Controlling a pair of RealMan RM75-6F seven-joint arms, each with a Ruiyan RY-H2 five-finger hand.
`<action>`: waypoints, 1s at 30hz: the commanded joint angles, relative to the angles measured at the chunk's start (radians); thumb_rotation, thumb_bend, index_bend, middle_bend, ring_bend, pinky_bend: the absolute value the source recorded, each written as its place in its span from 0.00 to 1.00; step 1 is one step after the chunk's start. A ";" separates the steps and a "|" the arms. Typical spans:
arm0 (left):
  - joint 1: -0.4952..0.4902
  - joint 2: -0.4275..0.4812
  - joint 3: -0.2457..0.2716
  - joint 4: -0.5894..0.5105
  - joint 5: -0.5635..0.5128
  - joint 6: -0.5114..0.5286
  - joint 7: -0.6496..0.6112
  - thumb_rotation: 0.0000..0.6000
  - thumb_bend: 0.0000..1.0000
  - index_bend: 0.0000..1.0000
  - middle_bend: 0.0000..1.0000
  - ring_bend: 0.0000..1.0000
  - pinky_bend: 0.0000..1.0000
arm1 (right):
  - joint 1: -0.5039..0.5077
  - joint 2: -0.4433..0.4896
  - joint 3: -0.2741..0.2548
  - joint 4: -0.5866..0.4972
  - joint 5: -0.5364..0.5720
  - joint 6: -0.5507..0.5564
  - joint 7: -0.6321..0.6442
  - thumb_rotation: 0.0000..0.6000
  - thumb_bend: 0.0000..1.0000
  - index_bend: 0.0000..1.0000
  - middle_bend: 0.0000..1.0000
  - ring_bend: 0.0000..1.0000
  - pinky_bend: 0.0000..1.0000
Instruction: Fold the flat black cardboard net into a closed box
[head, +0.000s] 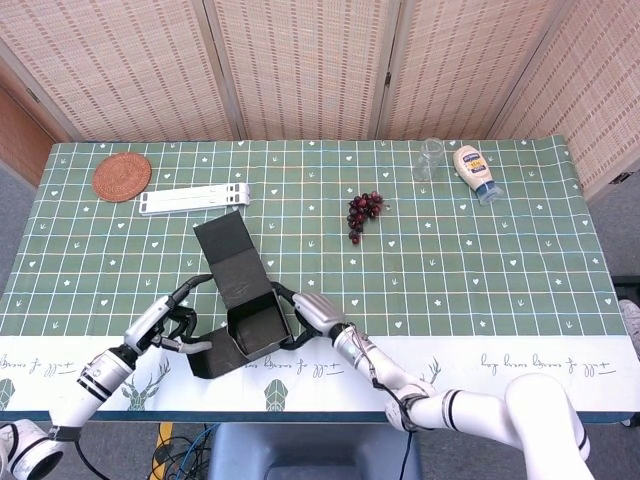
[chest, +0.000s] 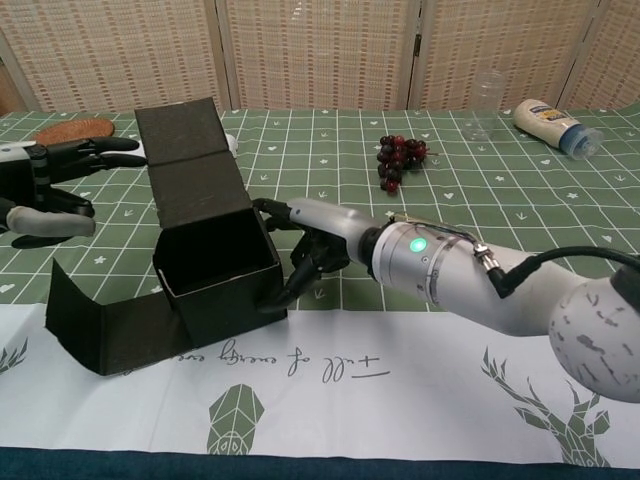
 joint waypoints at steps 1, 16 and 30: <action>0.005 0.003 -0.002 0.002 -0.003 0.007 0.001 1.00 0.09 0.07 0.06 0.68 0.89 | -0.001 -0.032 0.009 0.032 -0.003 0.026 -0.001 1.00 0.16 0.11 0.30 0.86 1.00; 0.108 -0.030 -0.116 0.027 -0.122 0.176 0.145 1.00 0.09 0.10 0.06 0.70 0.90 | -0.147 0.089 0.033 -0.147 -0.048 0.148 0.193 1.00 0.41 0.36 0.46 0.92 1.00; 0.163 -0.129 -0.198 0.124 -0.175 0.255 0.224 1.00 0.09 0.09 0.06 0.70 0.90 | -0.247 0.165 0.064 -0.275 -0.138 0.308 0.442 1.00 0.41 0.36 0.46 0.92 1.00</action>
